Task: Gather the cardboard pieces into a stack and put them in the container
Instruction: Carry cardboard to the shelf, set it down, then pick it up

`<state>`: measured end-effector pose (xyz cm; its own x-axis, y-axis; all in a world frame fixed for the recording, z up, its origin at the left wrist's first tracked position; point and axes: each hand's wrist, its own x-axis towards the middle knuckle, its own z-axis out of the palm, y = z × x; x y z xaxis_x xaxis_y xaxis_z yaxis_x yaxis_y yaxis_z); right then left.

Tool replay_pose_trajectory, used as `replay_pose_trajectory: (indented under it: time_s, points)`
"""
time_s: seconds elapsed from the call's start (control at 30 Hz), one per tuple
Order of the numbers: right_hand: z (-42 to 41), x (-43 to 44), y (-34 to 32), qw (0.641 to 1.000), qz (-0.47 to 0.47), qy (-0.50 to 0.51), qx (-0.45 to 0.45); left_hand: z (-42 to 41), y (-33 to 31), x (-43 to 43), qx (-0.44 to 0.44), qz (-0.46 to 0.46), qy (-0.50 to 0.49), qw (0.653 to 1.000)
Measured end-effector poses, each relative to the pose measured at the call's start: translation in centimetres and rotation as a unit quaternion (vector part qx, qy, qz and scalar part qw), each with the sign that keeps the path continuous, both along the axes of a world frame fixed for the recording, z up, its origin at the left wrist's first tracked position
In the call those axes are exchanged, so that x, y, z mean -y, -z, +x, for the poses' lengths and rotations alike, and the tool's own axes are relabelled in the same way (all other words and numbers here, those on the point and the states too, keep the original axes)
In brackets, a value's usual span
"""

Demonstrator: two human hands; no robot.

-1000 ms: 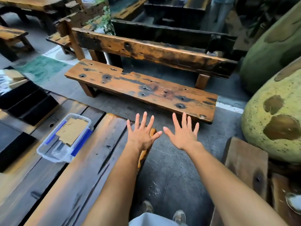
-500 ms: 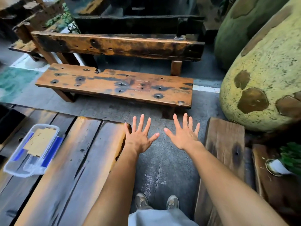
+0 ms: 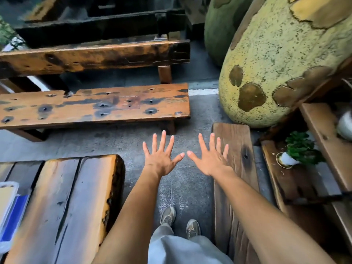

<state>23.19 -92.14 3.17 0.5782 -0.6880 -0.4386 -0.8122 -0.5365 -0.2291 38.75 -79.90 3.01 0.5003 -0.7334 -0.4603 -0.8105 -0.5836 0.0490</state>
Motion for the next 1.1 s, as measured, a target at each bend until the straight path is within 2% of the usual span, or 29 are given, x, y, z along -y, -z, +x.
replay_pose_trajectory:
  time_s: [0.27,0.5,0.67,1.1]
  points:
    - [-3.9,2.0,-0.4,0.991,-0.023,0.135,-0.003,-1.1,-0.1,6.3,-0.003,-0.019,0.133,0.991]
    - [-6.7,1.8,-1.8,0.966,-0.038,0.255,-0.011,-2.3,-0.5,10.3,-0.011,-0.023,0.260,0.965]
    - [-9.2,0.6,-2.0,0.934,-0.041,0.354,-0.013,-4.2,-0.7,12.5,-0.023,-0.030,0.349,0.936]
    - [-20.1,-3.8,-4.3,0.857,-0.056,0.511,-0.039,-15.8,-2.5,15.1,-0.028,-0.031,0.515,0.856]
